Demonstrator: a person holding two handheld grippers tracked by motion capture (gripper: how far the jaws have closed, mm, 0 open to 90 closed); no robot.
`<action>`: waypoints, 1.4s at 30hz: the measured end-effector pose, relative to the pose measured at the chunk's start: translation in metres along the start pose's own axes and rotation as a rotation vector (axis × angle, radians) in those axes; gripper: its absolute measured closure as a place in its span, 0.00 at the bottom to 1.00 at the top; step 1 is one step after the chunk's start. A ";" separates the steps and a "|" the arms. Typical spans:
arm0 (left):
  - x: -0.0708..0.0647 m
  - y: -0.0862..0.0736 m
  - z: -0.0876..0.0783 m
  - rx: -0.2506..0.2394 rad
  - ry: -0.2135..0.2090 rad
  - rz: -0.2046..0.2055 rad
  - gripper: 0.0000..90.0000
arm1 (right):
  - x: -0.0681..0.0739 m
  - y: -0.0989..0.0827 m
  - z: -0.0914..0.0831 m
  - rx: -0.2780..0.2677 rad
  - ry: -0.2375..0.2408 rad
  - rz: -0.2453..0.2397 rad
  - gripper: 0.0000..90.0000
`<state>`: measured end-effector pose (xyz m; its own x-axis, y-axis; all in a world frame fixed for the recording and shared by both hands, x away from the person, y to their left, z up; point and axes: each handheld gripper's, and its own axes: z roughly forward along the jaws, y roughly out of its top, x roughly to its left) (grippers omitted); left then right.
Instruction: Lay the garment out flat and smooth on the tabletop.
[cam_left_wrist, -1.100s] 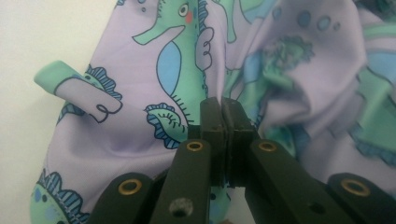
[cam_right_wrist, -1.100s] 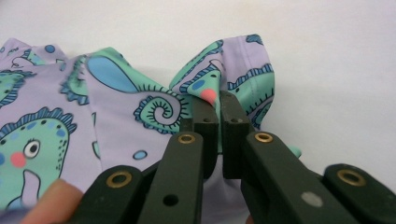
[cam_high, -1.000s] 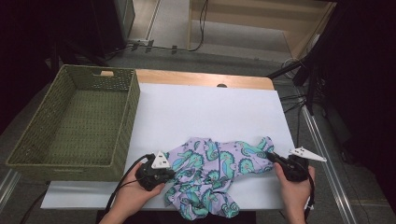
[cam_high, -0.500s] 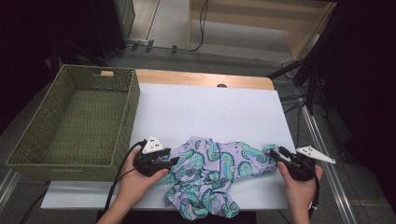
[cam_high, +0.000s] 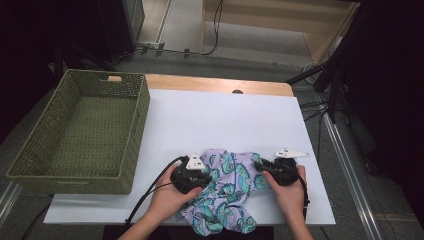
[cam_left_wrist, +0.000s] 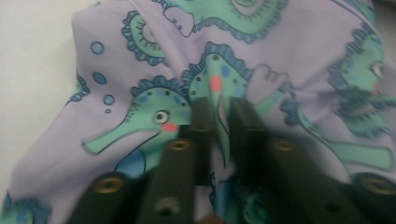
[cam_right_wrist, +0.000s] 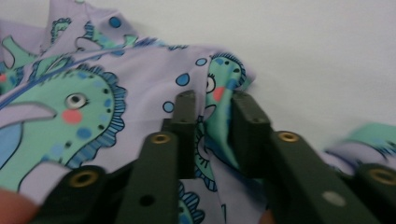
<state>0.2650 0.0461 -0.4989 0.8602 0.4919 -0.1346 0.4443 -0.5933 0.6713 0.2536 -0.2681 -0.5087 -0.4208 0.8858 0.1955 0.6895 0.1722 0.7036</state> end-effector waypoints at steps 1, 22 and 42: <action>0.000 -0.002 -0.003 0.000 -0.005 0.007 0.96 | 0.002 -0.001 -0.001 0.004 0.010 -0.010 0.86; 0.005 -0.042 -0.037 -0.018 -0.023 -0.046 0.98 | 0.038 -0.004 -0.023 -0.116 0.093 -0.106 0.74; -0.003 -0.042 -0.043 -0.078 0.033 -0.022 0.98 | 0.051 -0.001 0.017 -0.021 0.044 -0.168 0.92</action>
<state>0.2334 0.0967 -0.4953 0.8412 0.5257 -0.1263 0.4407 -0.5314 0.7235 0.2407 -0.2156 -0.5110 -0.5545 0.8257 0.1035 0.5951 0.3065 0.7429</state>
